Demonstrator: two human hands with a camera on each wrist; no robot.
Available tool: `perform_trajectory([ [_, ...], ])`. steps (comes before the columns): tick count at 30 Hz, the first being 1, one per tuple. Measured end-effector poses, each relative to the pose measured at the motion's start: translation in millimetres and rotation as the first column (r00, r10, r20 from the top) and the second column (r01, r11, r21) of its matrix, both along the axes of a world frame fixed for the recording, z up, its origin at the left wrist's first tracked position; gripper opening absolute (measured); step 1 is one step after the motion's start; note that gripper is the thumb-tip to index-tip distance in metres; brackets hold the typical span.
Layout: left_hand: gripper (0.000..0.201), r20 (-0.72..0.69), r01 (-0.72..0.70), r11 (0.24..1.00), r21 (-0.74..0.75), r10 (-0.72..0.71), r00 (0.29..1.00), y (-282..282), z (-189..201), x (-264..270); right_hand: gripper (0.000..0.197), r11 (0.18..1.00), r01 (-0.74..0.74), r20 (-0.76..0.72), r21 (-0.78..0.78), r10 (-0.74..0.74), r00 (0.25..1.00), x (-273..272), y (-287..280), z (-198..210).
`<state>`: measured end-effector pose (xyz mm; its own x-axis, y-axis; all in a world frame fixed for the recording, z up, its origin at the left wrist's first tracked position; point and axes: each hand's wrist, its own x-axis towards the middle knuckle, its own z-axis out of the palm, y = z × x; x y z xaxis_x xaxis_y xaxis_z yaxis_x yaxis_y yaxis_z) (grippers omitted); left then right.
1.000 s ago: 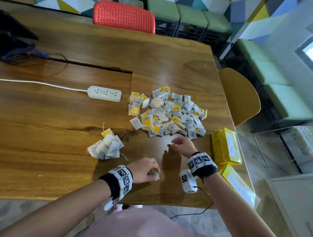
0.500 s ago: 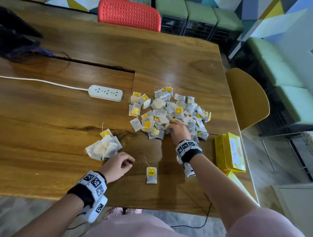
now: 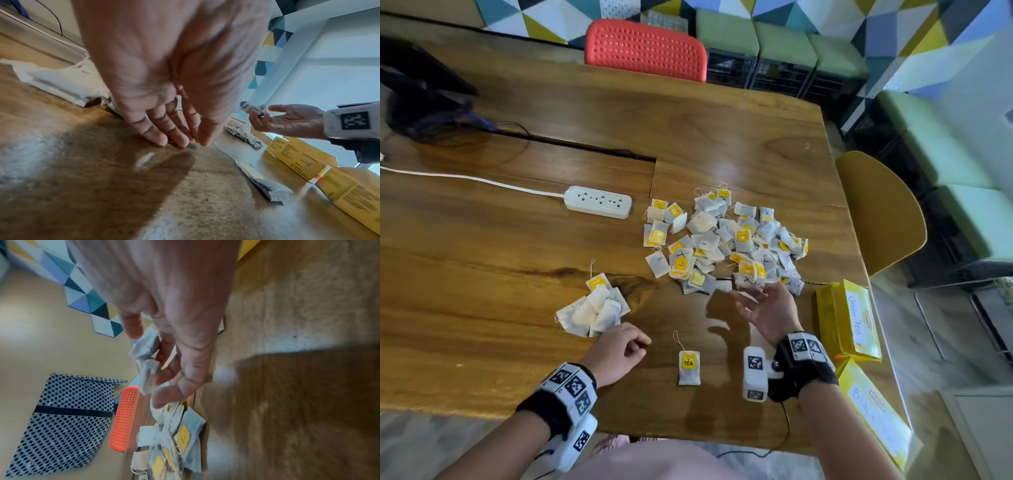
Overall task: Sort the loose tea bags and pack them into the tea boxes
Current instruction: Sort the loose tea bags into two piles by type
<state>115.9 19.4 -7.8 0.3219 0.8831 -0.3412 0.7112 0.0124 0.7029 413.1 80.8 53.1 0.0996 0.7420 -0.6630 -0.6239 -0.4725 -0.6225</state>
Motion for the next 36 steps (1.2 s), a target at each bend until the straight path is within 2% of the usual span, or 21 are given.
perform_trajectory([
  [1,0.018,-0.004,0.004,1.0,-0.002,-0.004,1.0,-0.2,0.1,0.1,0.026,1.0,-0.001,-0.029,-0.016,0.0,1.0,-0.9,-4.7,-0.5],
  [3,0.019,-0.005,0.009,1.0,-0.009,-0.009,1.0,-0.1,0.9,0.7,0.024,0.997,-0.071,0.053,-0.015,0.072,0.996,-2.3,-12.8,-1.8],
  [5,0.019,-0.005,0.014,1.0,-0.018,-0.015,1.0,0.4,0.9,1.0,0.011,0.989,-0.147,0.195,-0.024,0.149,0.97,-3.1,-19.9,-7.7],
  [7,0.018,-0.009,0.019,1.0,-0.02,-0.019,1.0,0.3,0.7,1.2,0.005,0.962,-0.256,0.393,-0.095,0.272,0.878,-3.8,-26.7,-19.9],
  [8,0.018,-0.006,0.023,0.999,-0.023,-0.023,1.0,0.3,0.8,1.1,0.004,0.938,-0.313,0.522,-0.148,0.343,0.781,-3.8,-28.0,-27.1],
  [10,0.018,-0.011,0.045,0.998,-0.031,-0.046,0.999,0.0,0.8,0.6,0.008,0.899,-0.367,0.783,-0.237,0.401,0.476,-4.4,-25.2,-34.3],
  [13,0.022,-0.044,0.096,0.994,-0.051,-0.098,0.994,-0.9,2.1,-0.8,0.033,0.85,-0.446,0.937,-0.281,0.344,0.066,-7.4,-12.4,-31.7],
  [15,0.027,-0.047,0.128,0.99,-0.06,-0.131,0.99,-1.0,3.0,-2.3,0.046,0.777,-0.501,0.919,-0.381,0.378,-0.112,-10.6,-2.7,-29.9],
  [16,0.03,-0.048,0.144,0.988,-0.063,-0.147,0.988,-1.2,3.3,-2.9,0.048,0.74,-0.509,0.891,-0.44,0.431,-0.142,-12.2,0.9,-31.3],
  [19,0.035,-0.056,0.175,0.982,-0.069,-0.179,0.982,-2.0,4.4,-5.3,0.043,0.684,-0.515,0.835,-0.517,0.536,-0.126,-15.5,4.0,-35.5],
  [24,0.036,-0.061,0.178,0.982,-0.063,-0.182,0.981,-2.2,5.2,-5.5,0.02,0.674,-0.548,0.849,-0.494,0.509,-0.14,-15.8,1.0,-31.8],
  [25,0.035,-0.059,0.175,0.982,-0.065,-0.179,0.982,-2.3,5.4,-5.4,0.017,0.678,-0.543,0.843,-0.496,0.525,-0.114,-15.1,-0.8,-30.9],
  [26,0.035,-0.056,0.173,0.983,-0.066,-0.177,0.983,-2.3,5.3,-5.7,0.016,0.696,-0.531,0.836,-0.483,0.546,-0.045,-14.3,-3.2,-29.2],
  [27,0.035,-0.054,0.173,0.983,-0.069,-0.176,0.983,-2.6,5.4,-6.2,0.014,0.738,-0.509,0.823,-0.444,0.56,0.094,-13.8,-7.3,-26.7],
  [28,0.034,-0.05,0.172,0.982,-0.074,-0.176,0.983,-2.6,5.3,-6.4,0.016,0.793,-0.469,0.771,-0.388,0.558,0.306,-13.9,-12.6,-23.1],
  [30,0.033,-0.044,0.171,0.982,-0.079,-0.175,0.984,-2.1,4.8,-6.9,0.025,0.901,-0.341,0.496,-0.268,0.432,0.753,-11.1,-25.6,-17.7],
  [31,0.033,-0.044,0.172,0.982,-0.079,-0.176,0.983,-1.8,4.5,-7.1,0.027,0.936,-0.266,0.388,-0.229,0.338,0.857,-7.6,-31.7,-17.1],
  [32,0.033,-0.044,0.173,0.982,-0.079,-0.177,0.983,-2.3,4.2,-7.0,0.029,0.958,-0.209,0.363,-0.196,0.268,0.892,-4.2,-38.0,-17.9],
  [33,0.033,-0.044,0.172,0.982,-0.076,-0.176,0.983,-1.9,4.1,-6.9,0.029,0.967,-0.191,0.47,-0.168,0.249,0.847,-0.8,-41.8,-19.7],
  [34,0.033,-0.045,0.172,0.982,-0.075,-0.176,0.983,-2.2,3.8,-6.8,0.03,0.965,-0.204,0.657,-0.164,0.261,0.708,2.7,-43.8,-22.9],
  [36,0.033,-0.053,0.175,0.982,-0.077,-0.179,0.982,-2.2,3.9,-6.0,0.038,0.939,-0.299,0.92,-0.171,0.261,0.291,4.2,-46.1,-25.0],
])
